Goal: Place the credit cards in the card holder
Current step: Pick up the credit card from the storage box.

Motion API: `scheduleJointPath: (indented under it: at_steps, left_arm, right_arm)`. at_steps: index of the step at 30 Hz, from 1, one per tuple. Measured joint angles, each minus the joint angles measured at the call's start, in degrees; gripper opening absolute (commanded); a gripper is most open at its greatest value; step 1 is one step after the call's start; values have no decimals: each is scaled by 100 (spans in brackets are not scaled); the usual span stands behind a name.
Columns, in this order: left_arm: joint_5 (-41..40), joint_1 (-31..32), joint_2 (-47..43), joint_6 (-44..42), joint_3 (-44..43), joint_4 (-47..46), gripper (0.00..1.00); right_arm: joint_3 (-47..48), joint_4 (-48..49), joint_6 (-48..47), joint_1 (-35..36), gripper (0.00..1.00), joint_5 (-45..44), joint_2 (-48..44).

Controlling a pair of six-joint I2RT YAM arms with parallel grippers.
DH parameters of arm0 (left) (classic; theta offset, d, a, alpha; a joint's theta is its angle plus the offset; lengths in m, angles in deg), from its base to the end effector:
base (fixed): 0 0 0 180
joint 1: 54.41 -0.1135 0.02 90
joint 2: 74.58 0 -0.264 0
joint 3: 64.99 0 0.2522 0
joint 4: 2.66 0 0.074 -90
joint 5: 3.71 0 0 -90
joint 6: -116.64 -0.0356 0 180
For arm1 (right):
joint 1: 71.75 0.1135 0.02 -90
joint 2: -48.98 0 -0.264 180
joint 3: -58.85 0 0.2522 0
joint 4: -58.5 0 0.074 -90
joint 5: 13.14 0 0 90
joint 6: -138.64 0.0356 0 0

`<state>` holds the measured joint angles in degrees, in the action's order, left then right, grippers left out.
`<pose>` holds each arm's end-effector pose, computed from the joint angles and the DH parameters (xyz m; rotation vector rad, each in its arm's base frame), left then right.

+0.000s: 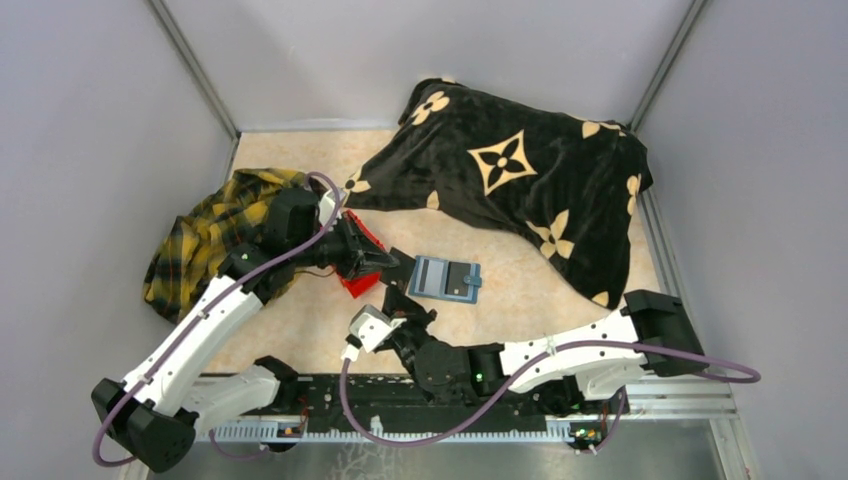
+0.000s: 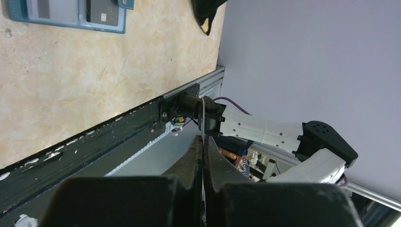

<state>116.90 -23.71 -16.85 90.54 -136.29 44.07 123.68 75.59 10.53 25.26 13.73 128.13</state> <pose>0.1729 -0.1237 0.3387 -0.3522 2.4514 -1.4290 -0.0057 0.3063 0.3148 -0.8828 1.2728 -0.0247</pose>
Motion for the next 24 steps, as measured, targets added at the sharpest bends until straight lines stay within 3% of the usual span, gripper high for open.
scheduleJointPath:
  at_steps: [7, 10, 17, 24]
  left_arm:
    - [22, 0, -330, 240, 752, -916, 0]
    - [-146, 0, -439, 254, 1060, -1497, 0]
    - [-538, 0, -271, 173, 1725, -2835, 0]
    - [-595, 0, -46, -15, 2295, -4203, 0]
  right_arm:
    - [-271, 269, 4, 160, 39, -533, 9]
    - [-317, -153, 601, 260, 42, -815, -79]
    - [-295, -2621, 3668, 179, 44, -798, -1388]
    - [-374, -3729, 5963, -1154, 43, 354, -2664]
